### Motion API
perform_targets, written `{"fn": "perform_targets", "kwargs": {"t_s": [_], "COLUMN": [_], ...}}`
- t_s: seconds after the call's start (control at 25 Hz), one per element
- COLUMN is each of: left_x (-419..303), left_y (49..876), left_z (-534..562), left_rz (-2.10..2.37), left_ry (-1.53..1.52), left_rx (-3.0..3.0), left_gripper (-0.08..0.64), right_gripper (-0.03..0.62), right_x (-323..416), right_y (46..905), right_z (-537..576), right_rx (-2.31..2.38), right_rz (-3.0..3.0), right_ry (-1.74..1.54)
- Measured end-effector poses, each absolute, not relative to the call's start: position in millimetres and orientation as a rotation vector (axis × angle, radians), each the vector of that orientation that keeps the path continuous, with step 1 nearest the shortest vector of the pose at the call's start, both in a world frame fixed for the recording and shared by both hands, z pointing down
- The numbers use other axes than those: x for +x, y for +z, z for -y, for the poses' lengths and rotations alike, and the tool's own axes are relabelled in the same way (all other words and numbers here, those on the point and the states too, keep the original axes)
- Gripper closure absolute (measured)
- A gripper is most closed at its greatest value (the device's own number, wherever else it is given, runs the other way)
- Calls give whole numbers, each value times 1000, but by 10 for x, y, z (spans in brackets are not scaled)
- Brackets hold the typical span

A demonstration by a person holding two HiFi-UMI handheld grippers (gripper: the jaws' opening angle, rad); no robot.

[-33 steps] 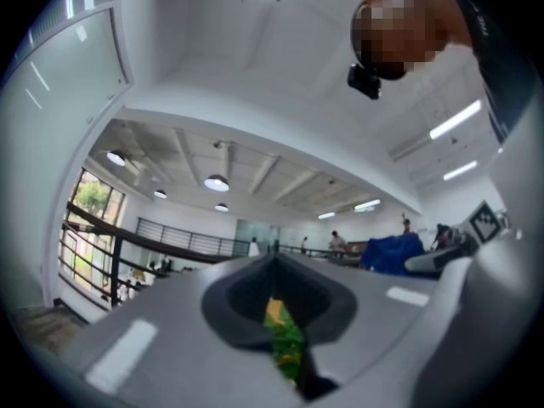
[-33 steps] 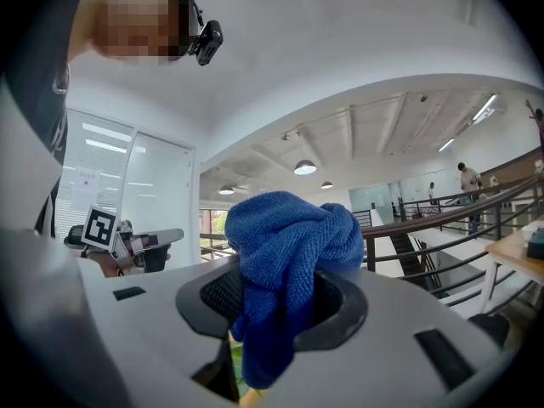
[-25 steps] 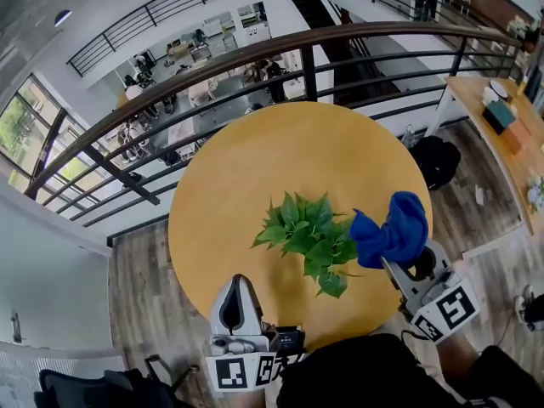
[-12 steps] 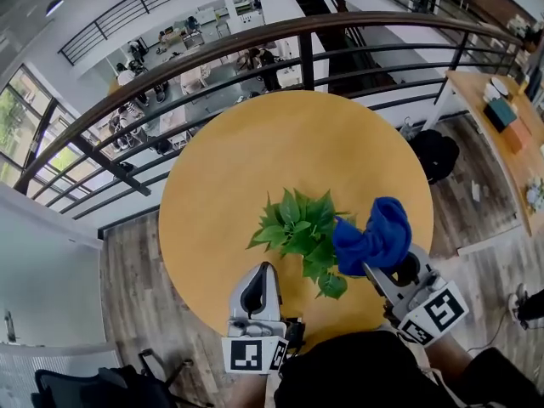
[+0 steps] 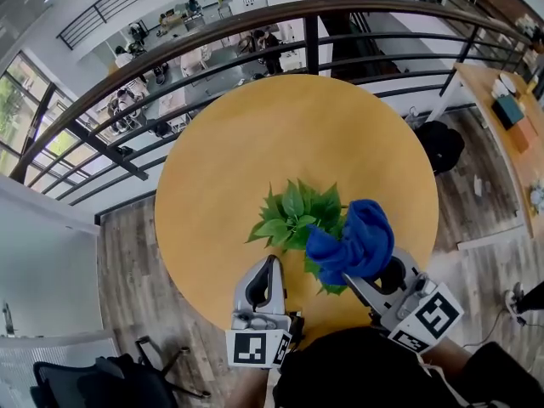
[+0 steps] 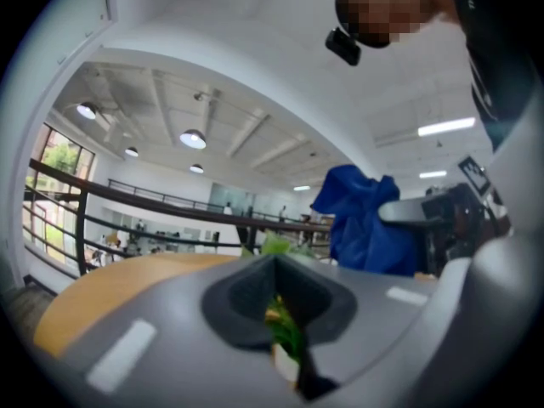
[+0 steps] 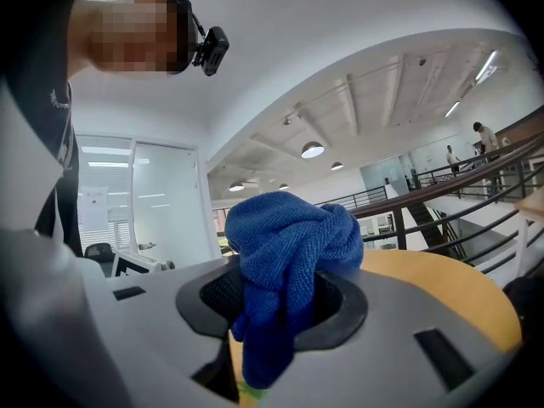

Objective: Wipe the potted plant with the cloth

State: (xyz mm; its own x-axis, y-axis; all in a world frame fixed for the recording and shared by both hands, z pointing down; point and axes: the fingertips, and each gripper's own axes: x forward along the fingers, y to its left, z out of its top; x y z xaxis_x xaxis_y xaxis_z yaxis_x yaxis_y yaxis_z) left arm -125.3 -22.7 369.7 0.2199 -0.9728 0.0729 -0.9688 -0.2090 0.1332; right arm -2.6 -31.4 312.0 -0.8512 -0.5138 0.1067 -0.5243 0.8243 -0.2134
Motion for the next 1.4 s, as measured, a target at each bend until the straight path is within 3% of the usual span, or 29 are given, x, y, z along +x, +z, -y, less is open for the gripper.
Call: {"fn": "perform_targets", "kwargs": {"t_s": [0.32,0.72,1.16,1.4], "left_x": [-1278,-1253,-1292,-1273], "left_y": [3740,3724,3711,3702], "left_z": [185,204,196,208], "left_rz": [1884,1881,1901,1896], "left_ry": [-45,-55,-44,-53], "left_rx": [2315,2318,2311,2312], "left_gripper": [557,557,557,557], "right_gripper": [442,442,442,442], "right_x": [-29,652,-100,161], "right_y": [2933,2959,3123,2814], "right_z": [186,486,173,307], "right_rx": [723,1026,703,765], "right_rz": [3062,2968,3064,3152], "right_ry": [695,538,700,713]}}
